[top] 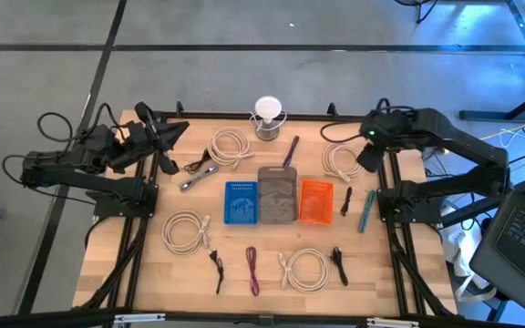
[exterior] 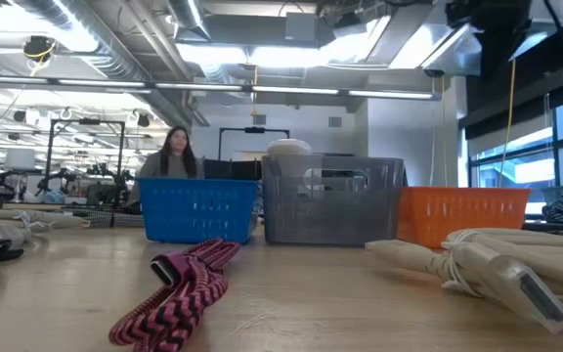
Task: Pick & Place USB Port
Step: Put the brown HDMI cable into the black bin
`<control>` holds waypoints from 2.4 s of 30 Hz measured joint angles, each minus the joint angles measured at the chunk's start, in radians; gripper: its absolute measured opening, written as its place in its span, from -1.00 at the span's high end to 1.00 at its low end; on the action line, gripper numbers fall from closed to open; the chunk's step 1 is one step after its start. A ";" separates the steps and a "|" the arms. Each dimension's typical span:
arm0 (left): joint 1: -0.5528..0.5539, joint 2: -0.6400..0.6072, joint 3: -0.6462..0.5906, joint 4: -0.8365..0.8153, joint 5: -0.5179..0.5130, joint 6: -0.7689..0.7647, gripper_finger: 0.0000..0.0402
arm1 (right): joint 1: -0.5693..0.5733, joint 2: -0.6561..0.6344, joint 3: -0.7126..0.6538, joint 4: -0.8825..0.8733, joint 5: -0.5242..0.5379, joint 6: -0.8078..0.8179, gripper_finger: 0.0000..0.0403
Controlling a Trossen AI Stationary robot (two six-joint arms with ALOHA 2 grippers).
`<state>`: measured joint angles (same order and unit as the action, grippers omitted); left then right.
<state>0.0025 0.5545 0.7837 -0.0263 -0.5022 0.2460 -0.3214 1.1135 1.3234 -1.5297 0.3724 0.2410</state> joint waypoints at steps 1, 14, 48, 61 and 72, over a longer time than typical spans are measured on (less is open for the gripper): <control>0.000 0.000 0.000 -0.004 0.000 -0.001 0.98 | 0.000 0.003 -0.012 0.018 -0.002 -0.011 0.03; 0.000 0.033 0.000 -0.061 0.016 -0.102 0.98 | 0.000 0.003 -0.285 0.259 -0.064 -0.038 0.00; 0.000 0.083 0.000 -0.090 0.018 -0.111 0.98 | -0.103 0.151 -0.563 0.640 -0.249 0.087 0.00; 0.000 0.085 0.000 -0.090 0.018 -0.111 0.98 | -0.127 0.385 -0.563 0.711 -0.235 -0.001 0.00; 0.000 0.085 0.000 -0.090 0.018 -0.113 0.98 | -0.127 0.471 -0.560 0.761 -0.255 -0.047 0.10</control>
<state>0.0025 0.6396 0.7837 -0.1166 -0.4847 0.1334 -0.4484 1.5841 0.7631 -0.7687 0.1175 0.1936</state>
